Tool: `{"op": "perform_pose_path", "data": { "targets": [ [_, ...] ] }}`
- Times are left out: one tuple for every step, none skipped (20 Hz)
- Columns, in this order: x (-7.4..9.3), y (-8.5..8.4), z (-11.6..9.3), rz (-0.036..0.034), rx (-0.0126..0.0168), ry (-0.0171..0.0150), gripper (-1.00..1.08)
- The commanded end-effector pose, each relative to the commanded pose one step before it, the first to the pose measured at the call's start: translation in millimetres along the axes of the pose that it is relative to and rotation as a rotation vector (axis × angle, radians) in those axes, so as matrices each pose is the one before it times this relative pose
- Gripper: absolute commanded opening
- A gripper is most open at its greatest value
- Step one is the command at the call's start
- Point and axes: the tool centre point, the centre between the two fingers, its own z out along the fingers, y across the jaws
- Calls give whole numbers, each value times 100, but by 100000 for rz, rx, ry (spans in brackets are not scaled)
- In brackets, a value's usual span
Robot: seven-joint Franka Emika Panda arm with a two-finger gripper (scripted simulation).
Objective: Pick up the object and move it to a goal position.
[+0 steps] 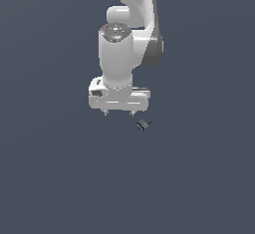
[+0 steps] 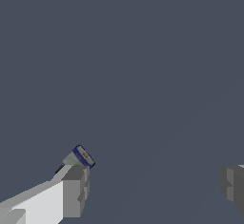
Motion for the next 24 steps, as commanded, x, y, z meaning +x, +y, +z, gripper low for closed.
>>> {"op": "perform_pose_path", "data": {
  "targets": [
    [0,1,0,0,0,0,100],
    [-18,20,50,2,10,-97,100],
    [-60,61,121,9,29,-247,100],
    [-96,101,212,12,51,-428,100],
    [-132,141,290,6,73,-589,100],
    [-164,180,358,-14,96,-734,100],
    [-174,198,375,-52,108,-781,100],
    [-132,162,286,-86,88,-609,100],
    [-90,122,192,-108,62,-424,100],
    [-51,81,105,-114,35,-249,100],
    [-15,35,34,-100,11,-95,100],
    [14,23,-1,0,0,0,100],
    [13,-51,-54,20,-19,116,100],
    [10,-52,-21,160,-7,89,100],
    [-5,-61,26,291,10,33,100],
    [-20,-80,66,408,23,-11,100],
    [-31,-97,95,524,32,-36,100],
    [-39,-112,117,641,39,-47,100],
    [-44,-137,129,741,42,-41,100],
    [-49,-158,140,844,45,-33,100],
    [-55,-177,152,948,48,-29,100],
    [-63,-196,166,1048,52,-29,100],
    [-73,-213,184,1149,55,-36,100],
    [-86,-229,204,1260,59,-46,100]
  ]
}}
